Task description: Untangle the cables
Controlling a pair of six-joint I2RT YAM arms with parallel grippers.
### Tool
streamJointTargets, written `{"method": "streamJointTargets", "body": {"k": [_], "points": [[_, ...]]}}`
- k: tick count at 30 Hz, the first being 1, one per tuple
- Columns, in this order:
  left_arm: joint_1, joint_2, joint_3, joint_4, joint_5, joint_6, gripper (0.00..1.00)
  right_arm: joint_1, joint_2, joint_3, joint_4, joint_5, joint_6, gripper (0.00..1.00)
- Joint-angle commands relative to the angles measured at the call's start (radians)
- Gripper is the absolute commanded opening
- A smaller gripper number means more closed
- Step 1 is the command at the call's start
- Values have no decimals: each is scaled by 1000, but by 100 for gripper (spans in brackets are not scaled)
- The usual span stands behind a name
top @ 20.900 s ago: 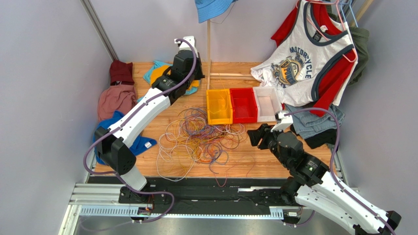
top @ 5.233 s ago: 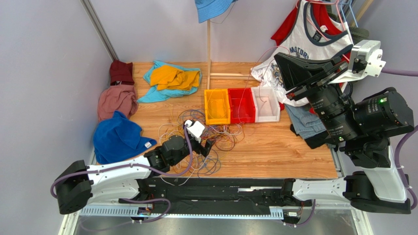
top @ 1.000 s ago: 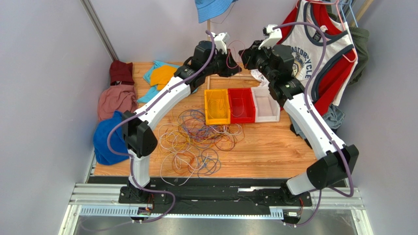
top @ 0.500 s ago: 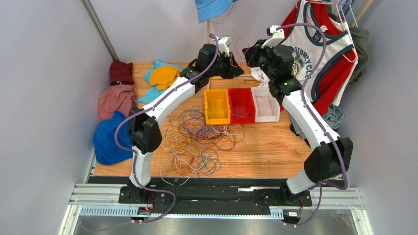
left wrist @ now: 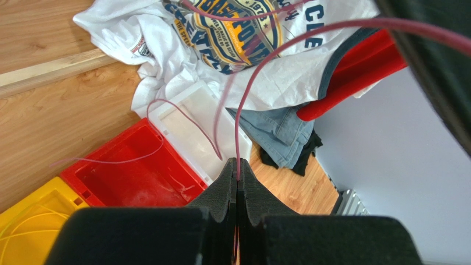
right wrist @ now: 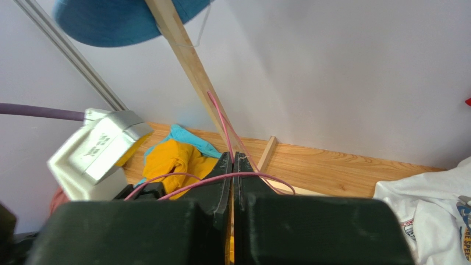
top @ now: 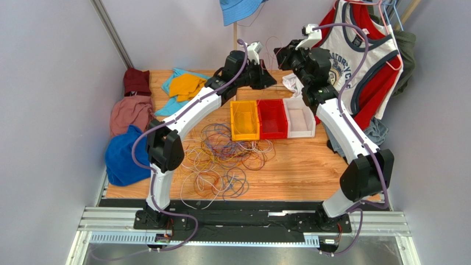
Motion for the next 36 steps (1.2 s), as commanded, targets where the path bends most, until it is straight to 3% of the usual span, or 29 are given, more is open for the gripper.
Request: {"method": "streamJointTargets", "body": {"k": [1,10,16,21,29,36], "points": [[6,31,46,57,27,-15,0,-12,65,50,53,4,-37,0],[6,52,51,62,12,-15,0,-15,100,-194,160,-33,55,0],[6,71,83,27,-31,13,0,-6,128,-309,153,-60,112,0],[9,86,94,-5,-74,24,0,-6,121,-294,44,-68,95,0],[8,-24,-53,39,-213,1,0,37,-11,-490,125,-80,180,0],[8,-105,-92,25,-267,25,0,80,-76,-545,163,-83,238,0]]}}
